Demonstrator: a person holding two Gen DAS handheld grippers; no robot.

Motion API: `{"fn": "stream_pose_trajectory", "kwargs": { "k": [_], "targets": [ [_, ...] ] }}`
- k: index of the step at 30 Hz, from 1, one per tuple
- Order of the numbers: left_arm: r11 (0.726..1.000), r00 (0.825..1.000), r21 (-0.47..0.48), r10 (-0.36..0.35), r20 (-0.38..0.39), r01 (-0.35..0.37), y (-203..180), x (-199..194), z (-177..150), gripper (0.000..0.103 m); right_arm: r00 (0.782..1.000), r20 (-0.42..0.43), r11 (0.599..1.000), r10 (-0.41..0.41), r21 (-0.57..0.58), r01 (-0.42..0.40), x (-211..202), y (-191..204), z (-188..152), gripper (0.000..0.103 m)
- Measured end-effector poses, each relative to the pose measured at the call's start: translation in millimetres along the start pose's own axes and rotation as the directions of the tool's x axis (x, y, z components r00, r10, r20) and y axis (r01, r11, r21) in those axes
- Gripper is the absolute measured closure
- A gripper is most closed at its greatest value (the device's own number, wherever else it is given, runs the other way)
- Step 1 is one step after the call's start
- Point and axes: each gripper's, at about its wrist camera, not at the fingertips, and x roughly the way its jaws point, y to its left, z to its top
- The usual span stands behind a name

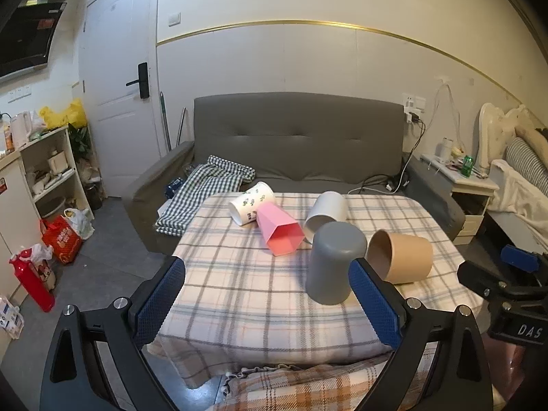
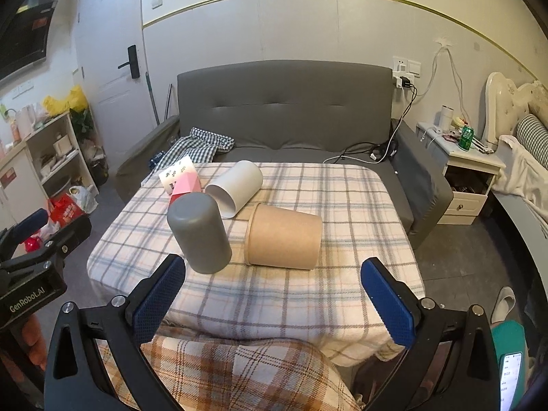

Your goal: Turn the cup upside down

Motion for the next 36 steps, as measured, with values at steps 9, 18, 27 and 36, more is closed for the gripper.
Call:
{"fn": "stream_pose_trajectory", "kwargs": {
  "k": [9, 18, 27, 36],
  "targets": [
    [1.0, 1.0, -0.009, 0.025, 0.015, -0.025, -1, -1, -13, 0.004, 1.0, 0.029, 1.0, -0.005, -0.012, 0.005, 4, -4, -1, 0.0],
    [1.0, 1.0, -0.012, 0.021, 0.008, -0.021, -2, -3, -18, 0.004, 0.999, 0.04, 1.0, -0.001, -0.007, 0.001, 7, -6, -4, 0.0],
    [1.0, 1.0, 0.003, 0.015, -0.01, -0.015, -4, -1, -22, 0.004, 0.999, 0.035, 1.0, -0.006, -0.013, 0.006, 9, -2, -7, 0.0],
    [1.0, 0.999, -0.022, 0.004, -0.049, -0.005, 2, 5, -23, 0.004, 1.0, 0.026, 1.0, -0.006, -0.021, 0.007, 11, 0, -10, 0.0]
  ]
}}
